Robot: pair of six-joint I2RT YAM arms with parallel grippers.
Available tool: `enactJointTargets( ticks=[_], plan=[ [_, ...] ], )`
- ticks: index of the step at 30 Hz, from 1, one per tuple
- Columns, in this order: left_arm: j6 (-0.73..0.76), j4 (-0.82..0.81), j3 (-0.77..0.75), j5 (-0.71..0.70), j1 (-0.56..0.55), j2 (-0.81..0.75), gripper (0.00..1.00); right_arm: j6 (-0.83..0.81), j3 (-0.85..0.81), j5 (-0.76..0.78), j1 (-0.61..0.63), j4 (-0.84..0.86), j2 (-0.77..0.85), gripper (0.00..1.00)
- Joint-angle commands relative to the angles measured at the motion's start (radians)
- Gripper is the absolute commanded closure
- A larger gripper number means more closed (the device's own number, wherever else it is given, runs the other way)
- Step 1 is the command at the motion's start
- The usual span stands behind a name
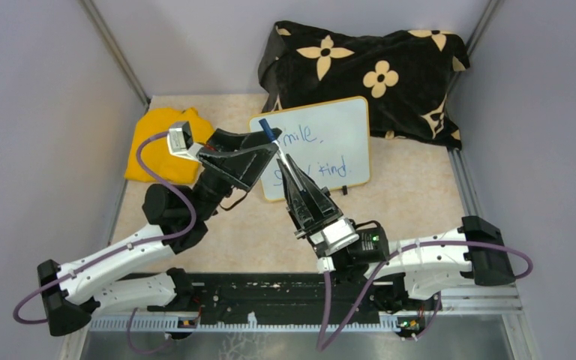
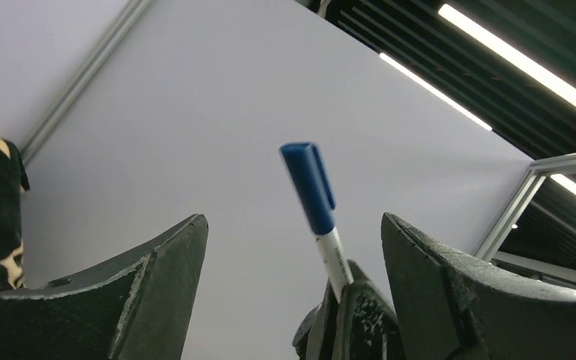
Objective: Write a sentence on the whiteboard
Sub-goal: Close the whiteboard marker at the center of the board.
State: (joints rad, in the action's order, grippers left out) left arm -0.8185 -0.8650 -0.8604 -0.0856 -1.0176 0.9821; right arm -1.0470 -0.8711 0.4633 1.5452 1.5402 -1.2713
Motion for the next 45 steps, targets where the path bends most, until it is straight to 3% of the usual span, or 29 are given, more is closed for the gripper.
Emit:
enactJointTargets(
  ticks=[1,6,11,14,25,30,40,45],
  plan=[
    [0.163,0.062,-0.069,0.038,-0.004,-0.034,0.09,0.016,-0.027,-0.022,0.020,0.021,0.021,1.00],
    [0.215,0.144,-0.123,0.046,0.002,-0.049,0.09,0.037,-0.025,-0.026,0.024,0.001,0.032,1.00],
    [0.237,0.171,-0.137,0.047,0.008,-0.057,0.29,0.036,-0.024,-0.029,0.031,-0.005,0.035,1.00],
    [0.226,0.180,-0.140,0.046,0.013,-0.058,0.35,0.033,-0.023,-0.030,0.034,-0.005,0.035,1.00],
    [0.148,0.180,-0.124,0.055,0.029,-0.071,0.43,0.015,-0.023,-0.028,0.046,0.003,0.035,1.00],
    [0.090,0.181,-0.120,0.069,0.064,-0.085,0.38,0.006,-0.023,-0.030,0.052,0.007,0.039,1.00],
    [-0.129,0.094,-0.099,0.271,0.225,-0.049,0.46,-0.005,-0.023,-0.030,0.055,0.013,0.037,1.00],
    [-0.182,0.029,-0.091,0.336,0.250,-0.023,0.46,-0.011,-0.023,-0.028,0.054,0.019,0.035,1.00]
  ],
)
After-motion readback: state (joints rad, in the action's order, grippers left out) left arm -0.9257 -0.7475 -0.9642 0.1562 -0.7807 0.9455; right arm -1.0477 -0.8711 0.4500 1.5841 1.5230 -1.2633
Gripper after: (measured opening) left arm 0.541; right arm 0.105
